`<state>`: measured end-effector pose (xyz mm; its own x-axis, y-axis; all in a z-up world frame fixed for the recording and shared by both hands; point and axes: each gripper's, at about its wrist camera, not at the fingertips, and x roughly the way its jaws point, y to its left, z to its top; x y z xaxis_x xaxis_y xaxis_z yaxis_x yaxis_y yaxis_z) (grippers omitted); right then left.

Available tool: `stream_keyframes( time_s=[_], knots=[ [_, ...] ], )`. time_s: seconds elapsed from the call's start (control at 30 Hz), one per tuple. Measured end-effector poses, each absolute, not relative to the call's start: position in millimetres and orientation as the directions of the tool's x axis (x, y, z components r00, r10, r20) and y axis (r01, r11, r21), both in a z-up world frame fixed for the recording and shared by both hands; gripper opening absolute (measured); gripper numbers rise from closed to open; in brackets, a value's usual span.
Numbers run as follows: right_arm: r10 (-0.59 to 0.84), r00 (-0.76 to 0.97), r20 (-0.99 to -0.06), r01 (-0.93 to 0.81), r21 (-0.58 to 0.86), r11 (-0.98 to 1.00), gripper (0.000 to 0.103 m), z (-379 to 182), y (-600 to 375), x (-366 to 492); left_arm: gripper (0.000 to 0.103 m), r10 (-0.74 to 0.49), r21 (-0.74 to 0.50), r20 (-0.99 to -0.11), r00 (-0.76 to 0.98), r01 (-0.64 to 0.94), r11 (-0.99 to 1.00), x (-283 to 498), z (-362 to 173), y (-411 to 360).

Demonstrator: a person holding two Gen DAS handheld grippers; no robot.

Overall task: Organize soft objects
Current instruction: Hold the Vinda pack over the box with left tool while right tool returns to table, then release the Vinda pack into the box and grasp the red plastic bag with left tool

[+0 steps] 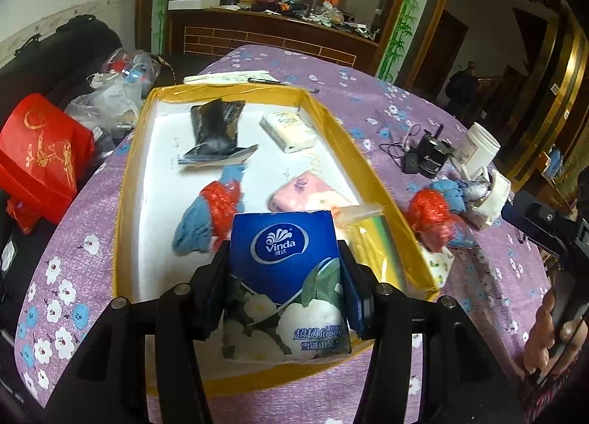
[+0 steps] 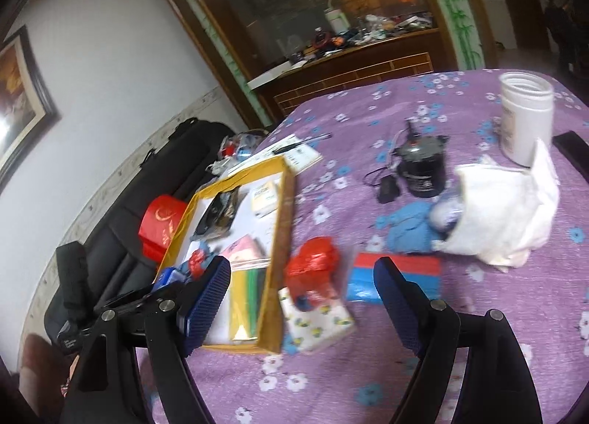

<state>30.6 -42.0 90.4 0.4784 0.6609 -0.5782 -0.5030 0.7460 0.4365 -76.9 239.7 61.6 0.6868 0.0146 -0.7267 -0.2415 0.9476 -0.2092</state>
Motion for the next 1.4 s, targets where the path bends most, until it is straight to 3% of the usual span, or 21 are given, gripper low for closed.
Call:
stream_keyframes(
  time_s=[0.37,0.6,0.73,0.87,1.1,1.4],
  knots=[
    [0.674,0.486,-0.557,-0.456,0.496,0.739,0.082,71,-88,48,0.053,0.018,-0.145,-0.731,0.682,-0.180,0.973,-63,76,195],
    [0.704,0.483,-0.520,-0.484,0.512,0.710,0.083,75,-93,42,0.053,0.079,-0.140,-0.776,0.626,-0.292,0.946,-54,57,221],
    [0.710,0.495,-0.501,-0.493,0.510,0.704,0.083,81,-96,39,0.053,0.036,-0.201,-0.781,0.623,-0.305,0.931,-56,55,226],
    [0.722,0.496,-0.482,-0.478,0.542,0.691,0.083,82,-103,42,0.070,-0.011,-0.231,-0.756,0.654,-0.252,0.940,-53,69,209],
    [0.739,0.489,-0.463,-0.446,0.596,0.668,0.083,79,-114,48,0.077,-0.140,-0.259,-0.748,0.649,-0.091,0.962,-21,79,149],
    [0.758,0.481,-0.439,-0.393,0.665,0.635,0.083,73,-129,57,0.075,-0.092,-0.146,-0.826,0.556,-0.054,0.988,47,47,101]
  ],
)
